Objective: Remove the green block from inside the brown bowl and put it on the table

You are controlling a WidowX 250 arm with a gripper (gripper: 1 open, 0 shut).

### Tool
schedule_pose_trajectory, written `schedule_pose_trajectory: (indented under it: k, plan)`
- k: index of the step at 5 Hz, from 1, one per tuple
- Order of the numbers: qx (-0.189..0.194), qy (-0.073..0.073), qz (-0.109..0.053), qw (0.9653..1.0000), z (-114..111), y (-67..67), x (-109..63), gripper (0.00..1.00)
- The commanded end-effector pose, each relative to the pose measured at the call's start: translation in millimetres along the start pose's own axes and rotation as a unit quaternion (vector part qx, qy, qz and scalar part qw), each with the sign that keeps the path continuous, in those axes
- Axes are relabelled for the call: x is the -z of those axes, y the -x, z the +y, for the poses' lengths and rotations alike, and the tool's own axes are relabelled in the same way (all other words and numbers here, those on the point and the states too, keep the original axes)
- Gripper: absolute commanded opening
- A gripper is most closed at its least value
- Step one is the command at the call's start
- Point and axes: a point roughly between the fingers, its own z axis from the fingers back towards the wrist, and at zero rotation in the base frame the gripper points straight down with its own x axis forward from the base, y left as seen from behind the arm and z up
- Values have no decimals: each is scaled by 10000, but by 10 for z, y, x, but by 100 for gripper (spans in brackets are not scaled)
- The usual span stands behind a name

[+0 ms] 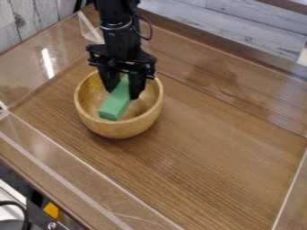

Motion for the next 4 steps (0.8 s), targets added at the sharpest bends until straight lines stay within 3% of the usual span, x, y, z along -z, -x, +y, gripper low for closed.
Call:
schedule_pose_trajectory:
  k: [1,4]
  plan:
    - [52,-22,-335,9994,-49,-77,-223,0]
    - [297,-4,-308,9991,-236,-23,-296,0]
